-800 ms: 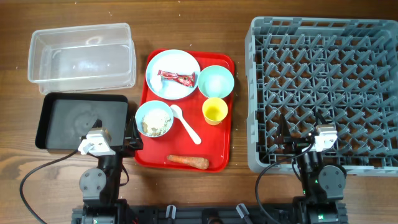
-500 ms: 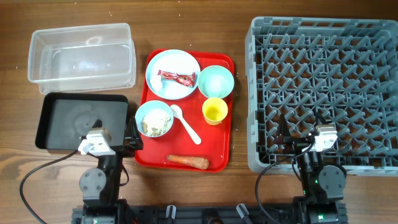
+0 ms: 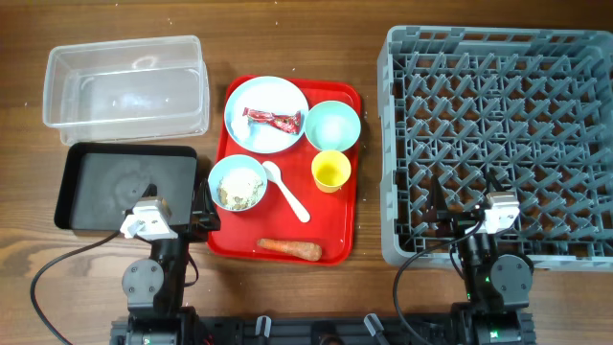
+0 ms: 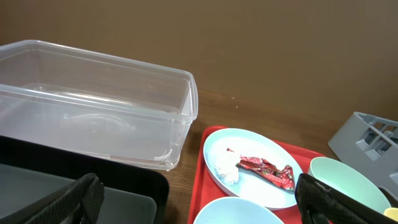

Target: Sort waste into correct bins and load items into the dishwasher rack

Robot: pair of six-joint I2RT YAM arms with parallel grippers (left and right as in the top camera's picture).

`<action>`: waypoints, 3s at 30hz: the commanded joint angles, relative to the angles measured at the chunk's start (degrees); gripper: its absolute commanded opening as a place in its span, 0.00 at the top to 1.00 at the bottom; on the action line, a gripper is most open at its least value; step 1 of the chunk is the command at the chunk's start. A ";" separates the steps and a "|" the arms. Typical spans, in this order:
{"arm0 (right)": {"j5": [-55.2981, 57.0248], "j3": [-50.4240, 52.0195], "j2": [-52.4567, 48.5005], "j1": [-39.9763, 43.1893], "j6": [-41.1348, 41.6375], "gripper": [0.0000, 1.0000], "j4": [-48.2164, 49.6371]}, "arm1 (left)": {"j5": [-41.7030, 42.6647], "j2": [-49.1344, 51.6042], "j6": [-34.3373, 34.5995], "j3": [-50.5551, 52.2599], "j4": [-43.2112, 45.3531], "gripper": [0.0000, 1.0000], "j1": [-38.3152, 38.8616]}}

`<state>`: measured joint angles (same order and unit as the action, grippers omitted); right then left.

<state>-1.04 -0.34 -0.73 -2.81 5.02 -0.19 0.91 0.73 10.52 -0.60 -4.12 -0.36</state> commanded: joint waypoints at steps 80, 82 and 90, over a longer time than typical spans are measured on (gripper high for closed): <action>-10.64 -56.24 -56.43 -0.17 -4.85 0.00 -51.34 | 1.40 73.26 3.23 -69.05 -58.40 0.00 0.20; -10.64 -56.24 -56.43 -0.17 -4.85 0.00 -51.34 | 3.78 73.81 5.38 -69.05 -53.81 0.00 0.22; -10.67 -56.24 -56.43 -0.17 -4.85 0.00 -51.34 | 7.37 81.22 6.58 -69.05 -32.59 0.00 5.88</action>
<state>-10.55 -55.02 -57.06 -2.81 1.17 -51.68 7.05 77.17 16.67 -68.99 -39.51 2.28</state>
